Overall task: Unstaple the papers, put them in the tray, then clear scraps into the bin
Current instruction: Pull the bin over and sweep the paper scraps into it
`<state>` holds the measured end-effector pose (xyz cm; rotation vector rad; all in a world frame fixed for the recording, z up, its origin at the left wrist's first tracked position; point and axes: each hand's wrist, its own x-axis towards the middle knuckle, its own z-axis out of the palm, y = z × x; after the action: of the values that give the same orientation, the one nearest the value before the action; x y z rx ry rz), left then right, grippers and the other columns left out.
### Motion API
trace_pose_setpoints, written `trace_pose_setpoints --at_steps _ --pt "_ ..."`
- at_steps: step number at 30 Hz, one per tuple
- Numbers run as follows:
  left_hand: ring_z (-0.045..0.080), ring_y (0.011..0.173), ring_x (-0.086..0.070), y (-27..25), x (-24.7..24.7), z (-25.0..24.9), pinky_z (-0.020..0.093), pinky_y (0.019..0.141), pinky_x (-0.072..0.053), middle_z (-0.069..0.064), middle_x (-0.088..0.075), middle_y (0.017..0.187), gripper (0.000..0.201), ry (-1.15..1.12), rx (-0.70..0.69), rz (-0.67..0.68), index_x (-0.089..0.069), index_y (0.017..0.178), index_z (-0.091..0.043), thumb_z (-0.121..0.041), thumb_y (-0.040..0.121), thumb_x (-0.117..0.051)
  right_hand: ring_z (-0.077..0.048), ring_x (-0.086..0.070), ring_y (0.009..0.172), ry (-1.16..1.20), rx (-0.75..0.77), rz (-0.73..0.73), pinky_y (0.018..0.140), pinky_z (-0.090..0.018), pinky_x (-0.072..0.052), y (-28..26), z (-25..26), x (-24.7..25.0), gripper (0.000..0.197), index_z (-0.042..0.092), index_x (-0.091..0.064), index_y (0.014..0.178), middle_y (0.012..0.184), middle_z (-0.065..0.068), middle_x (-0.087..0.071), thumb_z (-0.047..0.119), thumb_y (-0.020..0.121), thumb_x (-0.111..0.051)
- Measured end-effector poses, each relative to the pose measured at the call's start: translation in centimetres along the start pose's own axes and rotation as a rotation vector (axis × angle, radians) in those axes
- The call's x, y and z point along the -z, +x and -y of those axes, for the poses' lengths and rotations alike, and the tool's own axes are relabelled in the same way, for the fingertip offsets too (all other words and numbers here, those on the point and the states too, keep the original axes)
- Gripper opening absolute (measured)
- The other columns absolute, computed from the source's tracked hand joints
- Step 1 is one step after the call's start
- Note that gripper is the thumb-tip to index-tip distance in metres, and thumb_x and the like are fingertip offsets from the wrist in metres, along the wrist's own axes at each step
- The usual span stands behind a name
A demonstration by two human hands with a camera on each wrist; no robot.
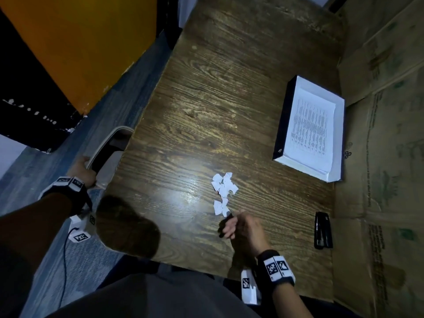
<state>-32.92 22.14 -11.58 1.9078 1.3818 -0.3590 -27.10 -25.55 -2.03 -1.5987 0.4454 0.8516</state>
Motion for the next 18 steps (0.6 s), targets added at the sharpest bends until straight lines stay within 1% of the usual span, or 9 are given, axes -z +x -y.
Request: trace_pose_setpoints --at_steps 1,2,5,8,11,13,15,17,18 --pt "0.042 0.099 -0.062 -0.4 0.1 -0.2 0.051 0.084 -0.055 0.022 -0.059 0.116 0.053 -0.003 0.002 0.012 -0.042 0.131 -0.021 -0.005 0.082 -0.054 -0.03 -0.064 0.053 -0.043 -0.075 0.088 0.05 -0.027 -0.046 0.7 -0.7 0.4 0.061 -0.002 -0.069 0.067 0.068 -0.026 -0.069 0.047 0.088 -0.039" --pt "0.04 0.096 -0.063 -0.8 0.1 -0.3 0.049 0.081 -0.056 0.02 -0.059 0.113 0.052 -0.02 0.004 0.029 -0.042 0.131 -0.022 -0.006 0.083 -0.054 -0.031 -0.066 0.053 -0.067 -0.12 0.12 0.05 -0.027 -0.047 1.7 -1.2 0.9 0.065 -0.002 -0.069 0.065 0.068 -0.026 -0.069 0.048 0.09 -0.036" --pt "0.042 0.098 -0.064 -0.9 0.0 0.1 0.052 0.081 -0.057 0.023 -0.059 0.12 0.055 -0.055 0.005 0.036 -0.042 0.133 -0.025 -0.005 0.082 -0.052 -0.031 -0.067 0.051 0.018 -0.146 0.096 0.048 -0.027 -0.052 3.9 0.6 0.1 0.069 -0.005 -0.065 0.064 0.061 -0.023 -0.068 0.04 0.099 -0.026" --pt "0.045 0.097 -0.063 -1.9 0.1 -0.5 0.052 0.078 -0.057 0.026 -0.058 0.12 0.055 -0.055 0.012 0.008 -0.042 0.136 -0.019 0.001 0.085 -0.048 -0.031 -0.069 0.053 0.064 -0.067 0.048 0.048 -0.027 -0.053 6.2 3.6 -1.9 0.064 -0.007 -0.062 0.069 0.06 -0.02 -0.068 0.038 0.098 -0.027" --pt "0.043 0.09 -0.064 -2.2 0.2 -0.8 0.048 0.073 -0.057 0.026 -0.06 0.112 0.051 -0.07 0.012 0.021 -0.041 0.137 -0.018 -0.003 0.088 -0.049 -0.03 -0.069 0.055 0.045 0.031 0.042 0.051 -0.028 -0.052 7.7 6.2 -3.7 0.06 -0.006 -0.062 0.072 0.062 -0.017 -0.069 0.034 0.099 -0.028" --pt "0.045 0.096 -0.064 -1.6 0.3 -0.6 0.053 0.08 -0.056 0.029 -0.061 0.115 0.053 -0.075 0.012 0.032 -0.041 0.137 -0.018 -0.007 0.087 -0.051 -0.028 -0.07 0.057 0.042 0.134 0.034 0.054 -0.029 -0.052 7.5 7.8 -4.3 0.055 -0.006 -0.062 0.074 0.067 -0.018 -0.071 0.028 0.1 -0.027" --pt "0.047 0.102 -0.062 -1.1 0.4 -0.3 0.057 0.087 -0.053 0.031 -0.059 0.119 0.054 -0.078 0.002 0.03 -0.041 0.137 -0.018 -0.009 0.086 -0.054 -0.032 -0.07 0.067 0.061 0.254 -0.048 0.063 -0.033 -0.055 7.2 8.8 -3.6 0.046 -0.005 -0.064 0.081 0.079 -0.024 -0.071 0.023 0.1 -0.032" --pt "0.048 0.106 -0.059 -1.4 0.6 -0.5 0.055 0.092 -0.051 0.032 -0.057 0.122 0.053 -0.074 -0.003 0.017 -0.041 0.137 -0.013 -0.008 0.087 -0.054 -0.031 -0.07 0.089 0.0 0.352 -0.221 0.082 -0.039 -0.055 7.2 8.4 -1.9 0.031 0.002 -0.068 0.097 0.099 -0.02 -0.072 0.019 0.097 -0.042" --pt "0.048 0.107 -0.058 -1.8 0.8 -0.8 0.053 0.092 -0.05 0.032 -0.057 0.122 0.05 -0.069 -0.011 0.009 -0.042 0.136 -0.009 -0.007 0.087 -0.053 -0.028 -0.066 0.104 -0.083 0.363 -0.321 0.094 -0.043 -0.051 7.2 8.0 -0.8 0.028 0.008 -0.067 0.109 0.113 -0.016 -0.069 0.017 0.095 -0.045"
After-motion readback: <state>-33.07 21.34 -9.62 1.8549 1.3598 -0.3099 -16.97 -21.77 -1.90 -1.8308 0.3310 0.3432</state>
